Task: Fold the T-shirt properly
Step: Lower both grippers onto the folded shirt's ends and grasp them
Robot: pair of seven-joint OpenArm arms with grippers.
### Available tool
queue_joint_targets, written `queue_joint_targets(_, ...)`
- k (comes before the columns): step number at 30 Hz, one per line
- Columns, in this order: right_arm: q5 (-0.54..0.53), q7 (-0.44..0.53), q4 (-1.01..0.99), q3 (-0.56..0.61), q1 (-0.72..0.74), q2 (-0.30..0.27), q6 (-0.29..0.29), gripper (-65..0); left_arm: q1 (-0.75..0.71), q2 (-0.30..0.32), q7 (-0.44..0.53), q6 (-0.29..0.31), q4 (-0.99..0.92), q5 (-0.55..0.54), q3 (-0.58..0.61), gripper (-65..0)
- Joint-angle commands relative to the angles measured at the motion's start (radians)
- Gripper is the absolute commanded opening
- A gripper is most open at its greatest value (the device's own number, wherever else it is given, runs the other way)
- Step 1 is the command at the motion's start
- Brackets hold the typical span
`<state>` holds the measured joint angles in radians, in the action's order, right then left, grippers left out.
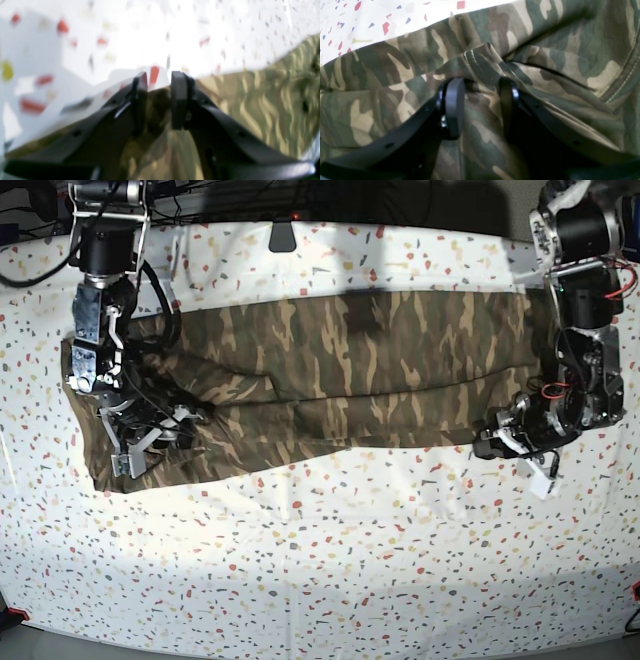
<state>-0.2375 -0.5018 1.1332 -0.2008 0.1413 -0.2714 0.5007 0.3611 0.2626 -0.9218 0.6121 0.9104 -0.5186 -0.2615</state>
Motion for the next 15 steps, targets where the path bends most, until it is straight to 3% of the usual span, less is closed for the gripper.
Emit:
queue_joint_targets(1, 0.032, -0.079, -0.012, 0.004, 0.000, -0.003, -0.031, -40.4, 0.004, 0.024, -0.071, 0.019, 0.043, -0.030, -0.002, -47.9)
queue_joint_targets(5, 0.032, -0.082, -0.012, 0.004, 0.000, -0.003, -0.031, -40.4, -0.039, 0.035, -0.228, 0.033, 0.224, -0.169, -0.003, -47.9)
queue_joint_targets(9, 0.032, -0.082, -0.012, 0.004, 0.000, -0.003, -0.031, -40.4, -0.170, 0.034, -0.223, 0.032, 0.370, -0.171, -0.002, -47.9)
queue_joint_targets(13, 0.032, -0.085, -0.012, 0.004, 0.000, -0.003, -0.031, -40.4, -0.343, 0.033, -0.222, 0.033, 0.514, -0.291, -0.002, -48.1)
queue_joint_targets(15, 0.031, -0.086, -0.012, 0.004, 0.000, -0.003, -0.031, -40.4, -0.428, 0.031, -0.167, 0.035, 0.568, -0.263, -0.002, -48.1)
